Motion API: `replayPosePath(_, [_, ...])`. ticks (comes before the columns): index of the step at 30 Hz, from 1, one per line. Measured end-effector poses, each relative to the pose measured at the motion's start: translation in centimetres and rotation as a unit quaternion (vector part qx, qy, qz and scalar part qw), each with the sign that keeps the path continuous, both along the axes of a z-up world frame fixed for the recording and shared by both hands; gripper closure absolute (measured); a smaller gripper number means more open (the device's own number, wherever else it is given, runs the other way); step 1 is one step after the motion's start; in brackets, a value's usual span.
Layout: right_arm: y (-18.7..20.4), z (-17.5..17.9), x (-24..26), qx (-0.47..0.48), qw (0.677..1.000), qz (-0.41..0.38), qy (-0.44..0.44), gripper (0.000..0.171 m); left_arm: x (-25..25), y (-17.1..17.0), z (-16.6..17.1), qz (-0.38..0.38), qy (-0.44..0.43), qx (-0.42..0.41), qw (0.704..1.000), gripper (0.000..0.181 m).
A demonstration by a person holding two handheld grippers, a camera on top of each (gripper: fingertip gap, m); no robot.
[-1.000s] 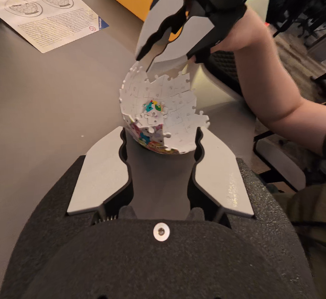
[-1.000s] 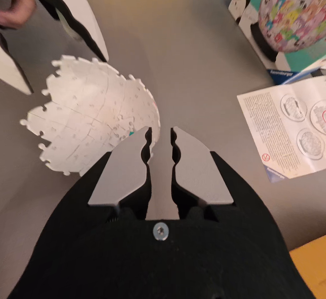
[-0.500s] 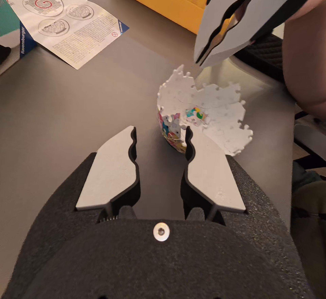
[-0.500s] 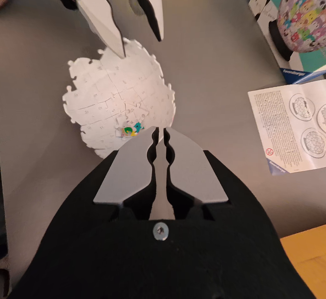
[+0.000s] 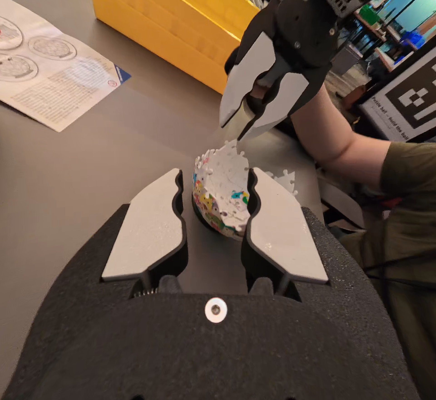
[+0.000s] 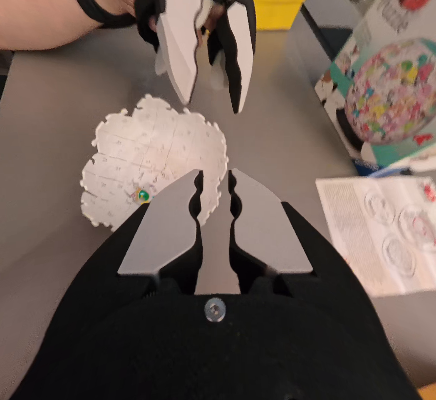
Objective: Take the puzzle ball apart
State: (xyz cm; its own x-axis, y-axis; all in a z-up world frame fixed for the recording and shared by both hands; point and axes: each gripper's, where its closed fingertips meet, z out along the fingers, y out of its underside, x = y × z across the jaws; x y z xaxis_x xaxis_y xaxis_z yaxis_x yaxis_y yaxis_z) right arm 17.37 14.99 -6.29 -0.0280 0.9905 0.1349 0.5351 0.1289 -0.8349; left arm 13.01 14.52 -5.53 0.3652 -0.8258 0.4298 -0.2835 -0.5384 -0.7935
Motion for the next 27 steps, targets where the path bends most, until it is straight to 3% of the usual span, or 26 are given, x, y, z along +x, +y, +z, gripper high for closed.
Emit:
replayPosePath(4, [-0.1,1.8,-2.9,0.05,0.996,0.068,0.035,0.145,-1.6,-0.7,-1.7,-0.006,0.114,0.012,0.993,0.136])
replayPosePath(10, [0.2,-1.1,-4.3,0.036,0.987,0.152,-0.044,0.143,-1.0,-0.7,-2.4,0.002,0.174,0.009,0.985,0.151])
replayPosePath(17, [-0.4,-1.6,-5.3,0.018,0.985,0.169,-0.032,0.166,-0.2,-0.9,-3.2,0.0,0.187,0.007,0.982,0.166])
replayPosePath(27, [-0.3,-2.6,-4.9,0.034,0.984,0.165,-0.063,0.168,-0.3,-0.5,-4.9,0.02,0.258,0.046,0.965,0.177])
